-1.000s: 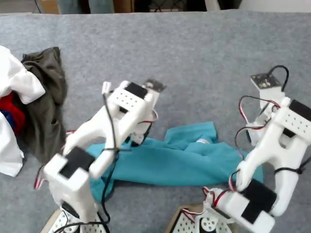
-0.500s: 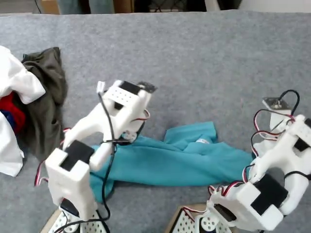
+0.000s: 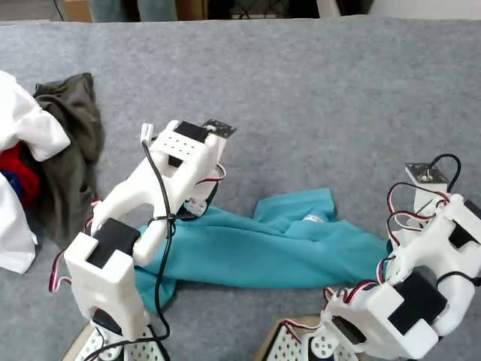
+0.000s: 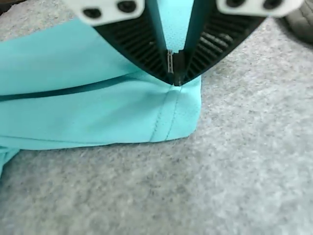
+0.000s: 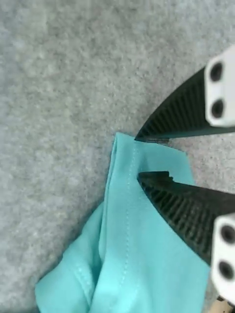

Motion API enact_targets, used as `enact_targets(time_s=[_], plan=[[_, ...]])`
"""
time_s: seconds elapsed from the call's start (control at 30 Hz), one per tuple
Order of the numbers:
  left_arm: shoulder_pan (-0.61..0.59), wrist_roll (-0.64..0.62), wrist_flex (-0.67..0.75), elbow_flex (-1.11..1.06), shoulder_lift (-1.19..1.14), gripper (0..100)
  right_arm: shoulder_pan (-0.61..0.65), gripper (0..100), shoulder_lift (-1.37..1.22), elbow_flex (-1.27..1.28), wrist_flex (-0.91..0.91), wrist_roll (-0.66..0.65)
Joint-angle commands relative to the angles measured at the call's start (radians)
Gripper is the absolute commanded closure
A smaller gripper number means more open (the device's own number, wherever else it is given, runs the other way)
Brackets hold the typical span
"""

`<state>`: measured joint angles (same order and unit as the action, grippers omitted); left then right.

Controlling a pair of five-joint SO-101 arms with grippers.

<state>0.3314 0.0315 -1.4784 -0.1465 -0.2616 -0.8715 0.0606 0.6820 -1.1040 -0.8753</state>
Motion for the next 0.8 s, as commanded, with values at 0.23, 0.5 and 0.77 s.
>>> enact_targets(time_s=[0.23, 0.5, 0.77], plan=[[-0.001, 0.006, 0.002, 0.004, 0.049, 97, -0.023, 78.5, 0.005, -0.028, 0.041, 0.069], [-0.001, 0.005, 0.0, 0.004, 0.049, 97, 0.058, 80.1, -0.024, -0.012, 0.071, 0.11], [-0.008, 0.005, -0.005, 0.002, 0.049, 97, 0.087, 80.1, -0.101, -0.015, 0.061, 0.158]])
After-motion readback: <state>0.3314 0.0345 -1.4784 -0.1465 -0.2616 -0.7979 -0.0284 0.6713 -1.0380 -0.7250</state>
